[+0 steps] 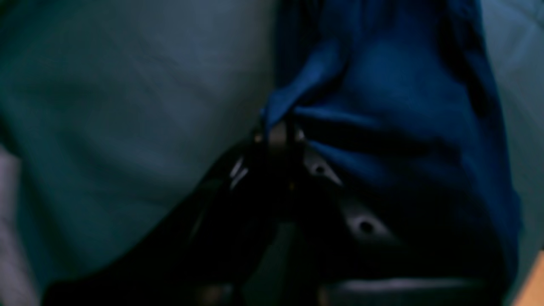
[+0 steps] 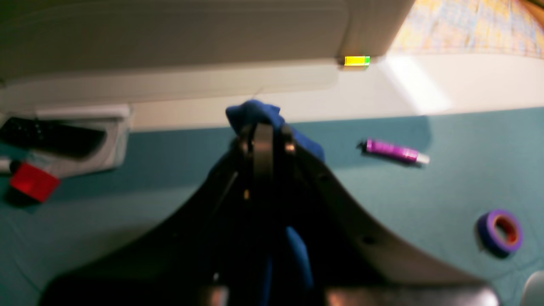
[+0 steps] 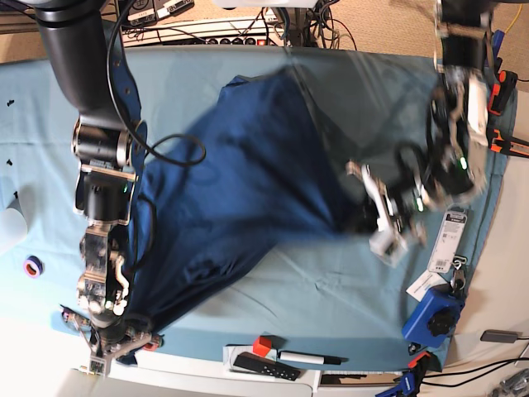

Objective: Layout the t-shirt on the table in an organized manner, then fold the t-shirt properly
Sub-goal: 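Lift the shirt with both grippers and swing it across the table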

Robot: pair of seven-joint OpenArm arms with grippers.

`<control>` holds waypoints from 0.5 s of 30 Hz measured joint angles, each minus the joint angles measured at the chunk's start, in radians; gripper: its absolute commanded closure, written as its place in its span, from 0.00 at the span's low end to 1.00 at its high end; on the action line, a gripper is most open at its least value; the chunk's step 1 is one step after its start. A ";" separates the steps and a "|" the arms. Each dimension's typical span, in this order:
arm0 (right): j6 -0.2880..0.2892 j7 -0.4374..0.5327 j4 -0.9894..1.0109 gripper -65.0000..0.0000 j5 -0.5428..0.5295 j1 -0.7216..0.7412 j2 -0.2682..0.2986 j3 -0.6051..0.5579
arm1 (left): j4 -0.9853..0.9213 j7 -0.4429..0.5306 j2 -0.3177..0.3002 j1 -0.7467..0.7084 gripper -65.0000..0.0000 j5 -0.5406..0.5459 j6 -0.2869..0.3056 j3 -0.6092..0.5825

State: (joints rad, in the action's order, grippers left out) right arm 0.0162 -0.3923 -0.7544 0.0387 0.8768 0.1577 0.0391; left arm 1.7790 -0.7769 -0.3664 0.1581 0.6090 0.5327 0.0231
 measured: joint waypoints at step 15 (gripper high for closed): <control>-0.013 -0.360 -0.003 1.00 0.001 0.299 0.073 0.001 | -0.630 0.169 0.006 0.661 1.00 -0.007 -0.010 -0.106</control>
State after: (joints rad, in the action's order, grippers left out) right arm 0.0032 -0.7525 -0.7570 0.0399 1.1755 0.2310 0.0402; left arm 1.1492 -0.6075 -0.3599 0.8188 0.6018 0.5232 -0.0834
